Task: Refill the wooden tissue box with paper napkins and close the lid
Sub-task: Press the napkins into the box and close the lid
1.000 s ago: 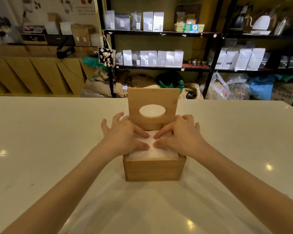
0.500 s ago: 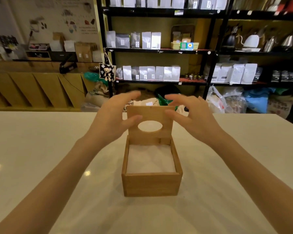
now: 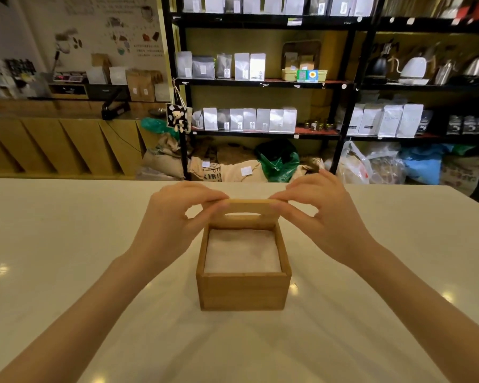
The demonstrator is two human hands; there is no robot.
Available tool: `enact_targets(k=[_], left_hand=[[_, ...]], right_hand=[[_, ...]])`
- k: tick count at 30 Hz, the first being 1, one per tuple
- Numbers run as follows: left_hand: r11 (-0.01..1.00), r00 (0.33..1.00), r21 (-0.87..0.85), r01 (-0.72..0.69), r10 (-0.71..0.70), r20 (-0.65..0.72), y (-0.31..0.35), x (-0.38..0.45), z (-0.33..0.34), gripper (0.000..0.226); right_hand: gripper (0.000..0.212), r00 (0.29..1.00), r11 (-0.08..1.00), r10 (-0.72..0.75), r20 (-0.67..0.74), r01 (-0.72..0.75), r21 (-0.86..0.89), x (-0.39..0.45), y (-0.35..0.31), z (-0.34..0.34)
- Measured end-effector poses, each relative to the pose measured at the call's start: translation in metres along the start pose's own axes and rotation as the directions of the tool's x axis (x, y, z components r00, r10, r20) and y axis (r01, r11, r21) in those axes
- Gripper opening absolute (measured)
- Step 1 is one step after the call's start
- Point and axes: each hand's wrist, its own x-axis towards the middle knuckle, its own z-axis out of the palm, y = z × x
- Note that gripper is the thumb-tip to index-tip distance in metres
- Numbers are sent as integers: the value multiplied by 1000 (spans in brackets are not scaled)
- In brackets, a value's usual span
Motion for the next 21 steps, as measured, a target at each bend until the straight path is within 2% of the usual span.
enact_targets(k=[5, 9, 14, 21], left_hand=[[997, 1000, -69, 27, -27, -1, 7, -34, 4, 37], [992, 997, -103, 78, -77, 14, 8, -57, 14, 51], [985, 990, -111, 136, -139, -22, 8, -77, 27, 38], [988, 992, -101, 114, -119, -48, 6, -86, 35, 45]], right_hand=[[29, 995, 995, -99, -29, 99, 5, -32, -5, 6], [41, 997, 997, -70, 11, 70, 13, -56, -6, 13], [42, 998, 999, -51, 44, 51, -4, -72, -4, 22], [41, 997, 997, -70, 39, 71, -19, -80, 1, 25]])
